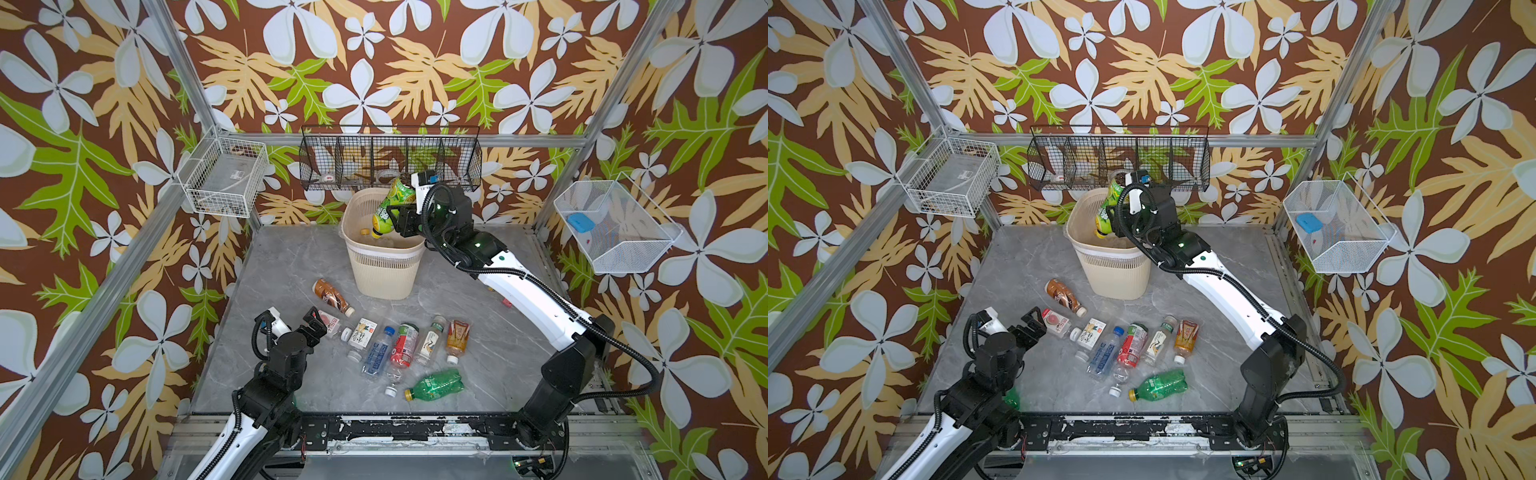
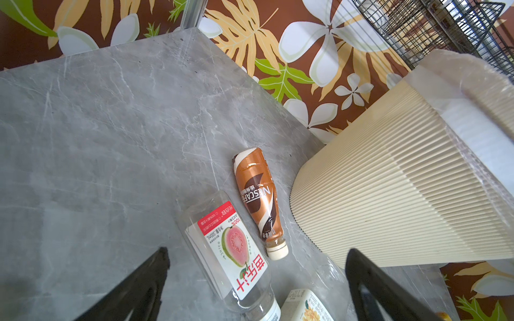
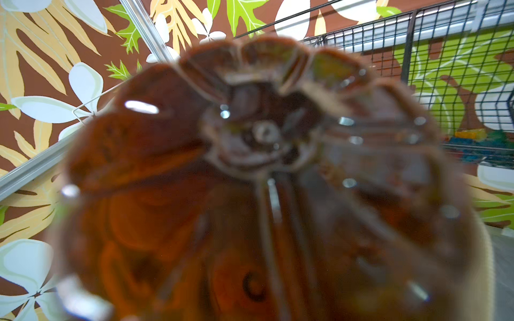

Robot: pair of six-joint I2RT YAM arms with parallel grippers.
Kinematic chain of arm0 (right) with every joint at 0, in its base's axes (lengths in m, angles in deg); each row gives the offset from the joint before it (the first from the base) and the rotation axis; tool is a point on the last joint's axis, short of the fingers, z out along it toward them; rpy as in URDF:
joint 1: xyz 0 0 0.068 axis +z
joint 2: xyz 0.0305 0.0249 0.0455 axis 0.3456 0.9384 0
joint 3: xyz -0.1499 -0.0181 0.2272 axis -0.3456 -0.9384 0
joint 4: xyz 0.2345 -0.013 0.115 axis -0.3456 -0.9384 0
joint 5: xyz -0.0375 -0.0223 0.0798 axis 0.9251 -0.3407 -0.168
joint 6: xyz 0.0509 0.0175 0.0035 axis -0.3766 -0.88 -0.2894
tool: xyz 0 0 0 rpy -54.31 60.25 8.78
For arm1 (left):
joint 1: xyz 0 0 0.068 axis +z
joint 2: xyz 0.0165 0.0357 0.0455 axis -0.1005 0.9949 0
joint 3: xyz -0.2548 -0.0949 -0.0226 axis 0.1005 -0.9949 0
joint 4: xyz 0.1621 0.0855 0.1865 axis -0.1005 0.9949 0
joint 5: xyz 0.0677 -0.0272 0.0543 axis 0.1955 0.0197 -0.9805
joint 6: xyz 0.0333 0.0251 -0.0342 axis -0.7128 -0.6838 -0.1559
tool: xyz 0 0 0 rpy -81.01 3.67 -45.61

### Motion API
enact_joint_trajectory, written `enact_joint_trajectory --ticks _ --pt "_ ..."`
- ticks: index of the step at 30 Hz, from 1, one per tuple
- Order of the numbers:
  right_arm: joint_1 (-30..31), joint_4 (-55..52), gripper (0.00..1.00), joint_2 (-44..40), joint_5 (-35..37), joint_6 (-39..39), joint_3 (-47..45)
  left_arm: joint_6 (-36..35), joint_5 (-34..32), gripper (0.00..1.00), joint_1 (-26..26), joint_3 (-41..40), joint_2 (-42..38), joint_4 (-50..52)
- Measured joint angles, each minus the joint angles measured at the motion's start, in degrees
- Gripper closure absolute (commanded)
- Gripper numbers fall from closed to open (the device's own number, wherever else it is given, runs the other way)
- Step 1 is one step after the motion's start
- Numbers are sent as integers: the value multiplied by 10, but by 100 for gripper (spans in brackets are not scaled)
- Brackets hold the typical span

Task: Throw the plastic bottles in the bin
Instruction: Throw the plastic bottle into the trash bin.

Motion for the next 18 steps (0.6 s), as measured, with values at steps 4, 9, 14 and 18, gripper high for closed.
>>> enact_joint_trajectory --ticks 4,9,14,18 --pt "0 2 38 24 -15 -15 7 0 -3 0 1 3 -1 7" --pt "-22 0 9 37 -38 -35 14 0 -3 0 1 3 4 14" --pt "-87 23 3 -21 -60 -75 -76 -2 0 0 1 12 23 17" --pt "-107 34 0 -113 -59 -82 -146 -5 1 0 1 19 39 17"
